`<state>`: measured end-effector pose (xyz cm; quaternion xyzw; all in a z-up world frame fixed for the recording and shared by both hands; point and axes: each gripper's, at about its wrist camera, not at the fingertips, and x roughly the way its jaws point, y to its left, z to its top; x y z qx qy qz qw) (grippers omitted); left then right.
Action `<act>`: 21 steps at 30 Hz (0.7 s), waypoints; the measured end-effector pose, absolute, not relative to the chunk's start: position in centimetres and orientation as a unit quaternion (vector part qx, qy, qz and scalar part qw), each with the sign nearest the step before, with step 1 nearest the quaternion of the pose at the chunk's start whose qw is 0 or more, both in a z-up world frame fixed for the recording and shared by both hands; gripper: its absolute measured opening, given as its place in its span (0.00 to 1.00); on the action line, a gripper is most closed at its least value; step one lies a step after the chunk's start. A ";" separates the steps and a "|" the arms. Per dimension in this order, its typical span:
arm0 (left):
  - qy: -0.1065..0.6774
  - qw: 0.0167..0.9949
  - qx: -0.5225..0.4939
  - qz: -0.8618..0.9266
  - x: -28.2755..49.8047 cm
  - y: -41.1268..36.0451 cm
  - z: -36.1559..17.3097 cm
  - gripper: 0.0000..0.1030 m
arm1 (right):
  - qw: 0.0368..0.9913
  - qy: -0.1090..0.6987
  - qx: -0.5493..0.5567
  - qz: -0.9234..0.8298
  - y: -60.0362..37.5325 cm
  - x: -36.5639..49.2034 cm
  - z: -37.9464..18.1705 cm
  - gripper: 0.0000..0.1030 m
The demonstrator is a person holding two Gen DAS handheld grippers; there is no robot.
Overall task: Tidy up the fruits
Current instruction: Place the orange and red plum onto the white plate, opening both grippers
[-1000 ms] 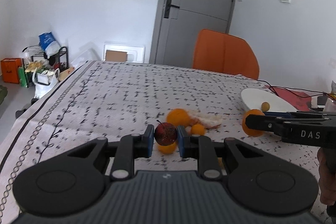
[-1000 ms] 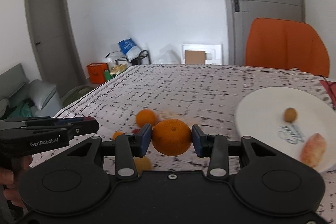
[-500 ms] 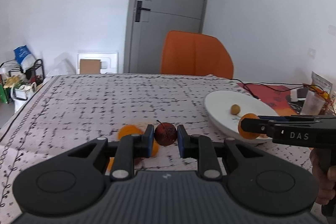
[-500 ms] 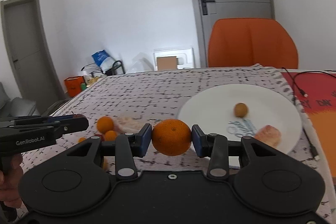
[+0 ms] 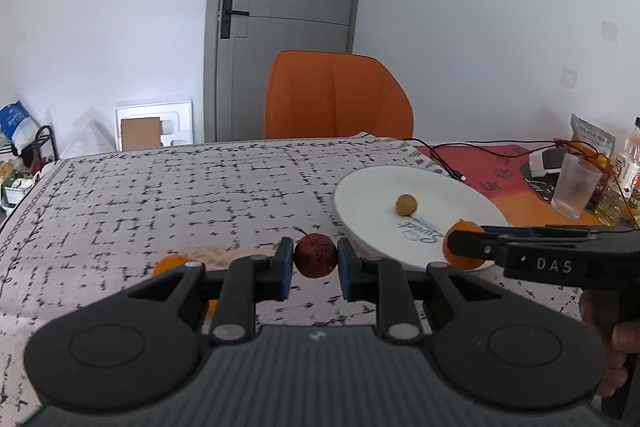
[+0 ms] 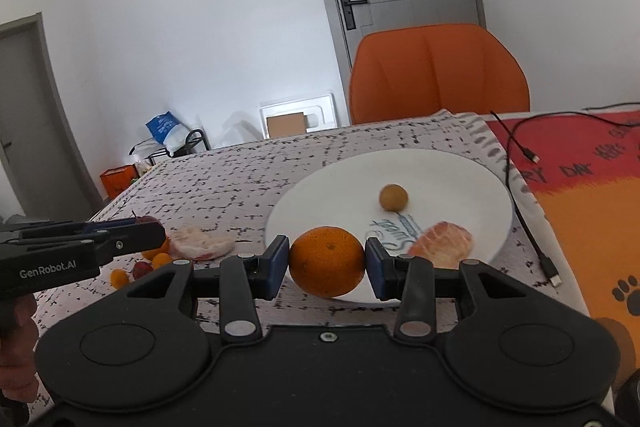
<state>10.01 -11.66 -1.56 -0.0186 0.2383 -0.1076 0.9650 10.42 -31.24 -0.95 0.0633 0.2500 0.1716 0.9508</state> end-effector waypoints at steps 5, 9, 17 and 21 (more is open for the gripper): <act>0.241 0.964 -0.007 -0.117 10.6 -13.2 -1.5 0.21 | 0.953 0.236 0.075 0.176 -32.2 10.1 -1.1 0.45; 0.240 0.963 0.005 -0.125 11.0 -14.4 -1.3 0.21 | 0.954 0.233 0.090 0.165 -33.8 10.0 -1.1 0.45; 0.240 0.960 0.017 -0.142 12.4 -16.9 -1.3 0.21 | 0.956 0.229 0.105 0.151 -35.9 9.0 -1.3 0.49; 0.240 0.959 0.023 -0.151 13.0 -18.0 -1.3 0.21 | 0.955 0.229 0.109 0.151 -36.4 8.9 -1.4 0.50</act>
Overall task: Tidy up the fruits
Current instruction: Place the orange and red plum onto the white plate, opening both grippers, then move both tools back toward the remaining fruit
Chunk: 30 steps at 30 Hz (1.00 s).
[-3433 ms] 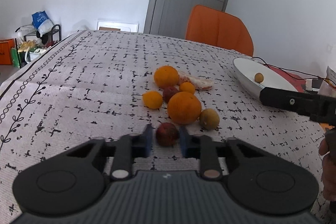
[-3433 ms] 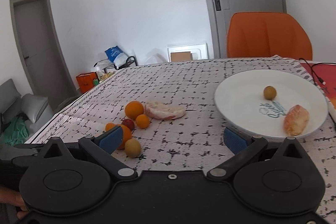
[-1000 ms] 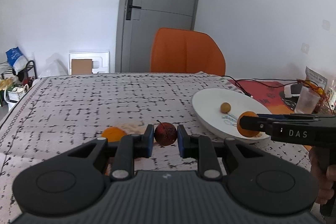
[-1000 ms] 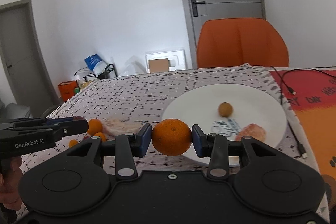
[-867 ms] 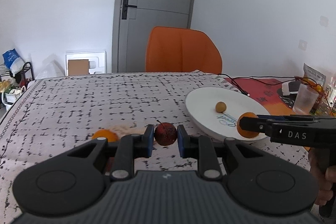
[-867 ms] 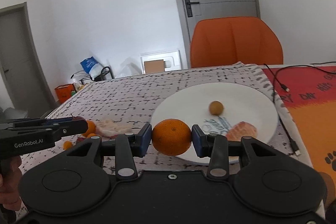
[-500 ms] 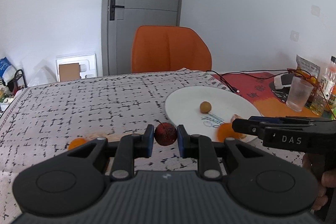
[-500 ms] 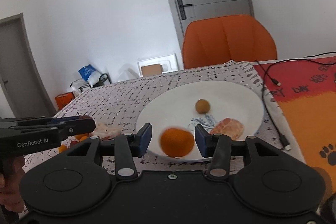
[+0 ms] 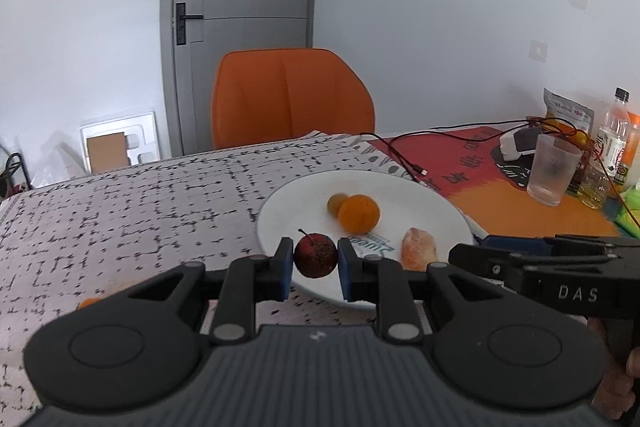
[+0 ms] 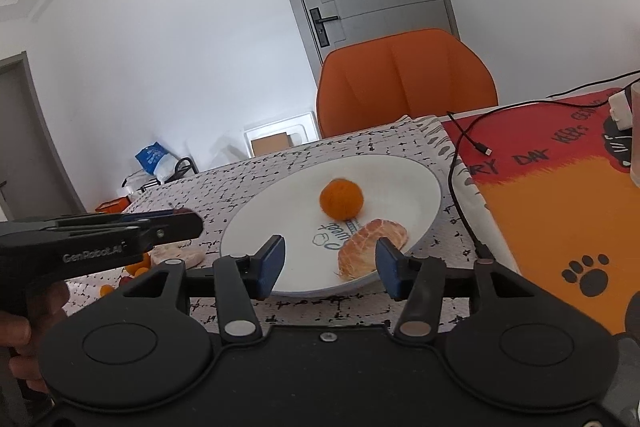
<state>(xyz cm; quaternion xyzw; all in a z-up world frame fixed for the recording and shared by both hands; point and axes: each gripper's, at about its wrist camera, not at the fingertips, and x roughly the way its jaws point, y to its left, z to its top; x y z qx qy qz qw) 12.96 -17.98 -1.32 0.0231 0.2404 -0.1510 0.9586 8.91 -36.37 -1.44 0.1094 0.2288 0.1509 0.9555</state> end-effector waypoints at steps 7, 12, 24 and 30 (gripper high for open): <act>0.240 0.956 0.026 -0.166 13.8 -19.5 -1.3 0.21 | 0.954 0.233 0.115 0.150 -36.6 9.0 -1.8 0.50; 0.240 0.956 0.027 -0.165 14.0 -20.1 -1.2 0.22 | 0.954 0.233 0.116 0.150 -36.7 9.0 -1.8 0.53; 0.250 0.960 0.000 -0.123 13.1 -16.5 -1.0 0.53 | 0.952 0.235 0.108 0.163 -35.2 9.1 -1.9 0.57; 0.244 0.966 -0.013 -0.083 12.1 -13.9 -0.7 0.77 | 0.951 0.236 0.100 0.173 -33.8 8.9 -1.5 0.61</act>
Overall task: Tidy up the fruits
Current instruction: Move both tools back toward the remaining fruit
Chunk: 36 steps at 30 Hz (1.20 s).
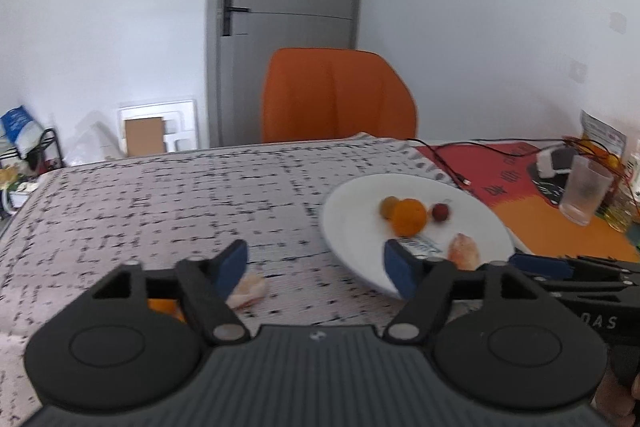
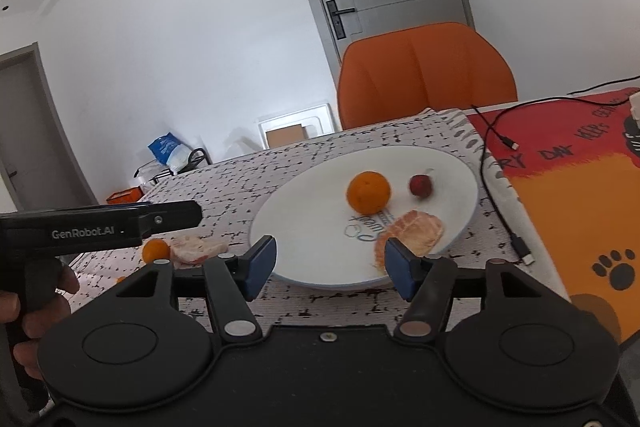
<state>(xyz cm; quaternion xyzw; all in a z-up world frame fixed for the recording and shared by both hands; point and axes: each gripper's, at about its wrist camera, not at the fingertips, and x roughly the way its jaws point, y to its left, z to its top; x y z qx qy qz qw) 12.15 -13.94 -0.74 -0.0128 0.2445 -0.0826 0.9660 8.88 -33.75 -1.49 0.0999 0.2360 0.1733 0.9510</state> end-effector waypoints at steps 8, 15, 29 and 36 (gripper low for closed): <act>0.238 0.970 -0.023 -0.038 10.9 -10.6 -0.6 0.87 | 0.949 0.237 0.087 0.188 -31.8 9.0 -1.2 0.72; 0.243 0.969 -0.034 -0.009 9.6 -7.8 -1.2 0.91 | 0.948 0.236 0.083 0.197 -30.4 9.2 -1.1 0.91; 0.248 0.967 -0.055 0.025 7.8 -3.6 -2.6 0.94 | 0.943 0.245 0.065 0.216 -27.4 9.2 -1.2 1.00; 0.248 0.966 -0.062 0.033 7.4 -2.2 -3.3 0.94 | 0.938 0.255 0.053 0.227 -25.8 9.3 -1.5 1.00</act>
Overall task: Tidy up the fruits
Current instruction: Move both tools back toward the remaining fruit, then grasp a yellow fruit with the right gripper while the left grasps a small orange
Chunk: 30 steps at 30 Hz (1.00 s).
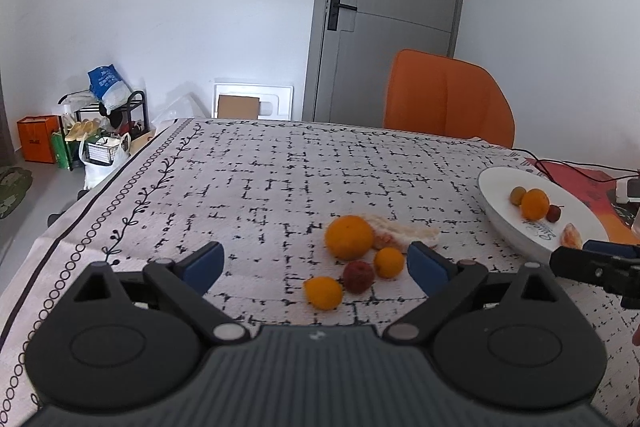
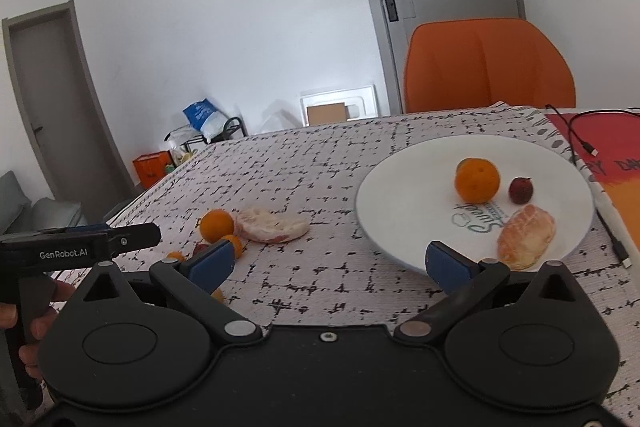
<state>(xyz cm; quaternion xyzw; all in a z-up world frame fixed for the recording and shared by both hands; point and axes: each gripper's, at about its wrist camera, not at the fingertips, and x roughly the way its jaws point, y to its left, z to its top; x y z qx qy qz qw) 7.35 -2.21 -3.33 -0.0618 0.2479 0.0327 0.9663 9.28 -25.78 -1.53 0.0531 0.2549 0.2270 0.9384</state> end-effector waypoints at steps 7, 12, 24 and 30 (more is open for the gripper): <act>0.244 0.967 -0.070 0.032 6.7 -0.9 -3.7 0.94 | 0.932 0.263 0.037 0.245 -23.8 9.3 -1.9 1.00; 0.245 0.967 -0.058 0.029 6.4 -0.3 -4.2 0.92 | 0.925 0.275 0.026 0.262 -22.0 9.4 -2.3 0.92; 0.252 0.965 -0.070 0.011 6.7 1.0 -5.2 0.83 | 0.898 0.314 0.007 0.306 -18.1 10.0 -3.9 0.68; 0.258 0.963 -0.074 0.002 7.3 0.8 -5.6 0.75 | 0.894 0.324 -0.016 0.309 -16.8 10.1 -4.4 0.22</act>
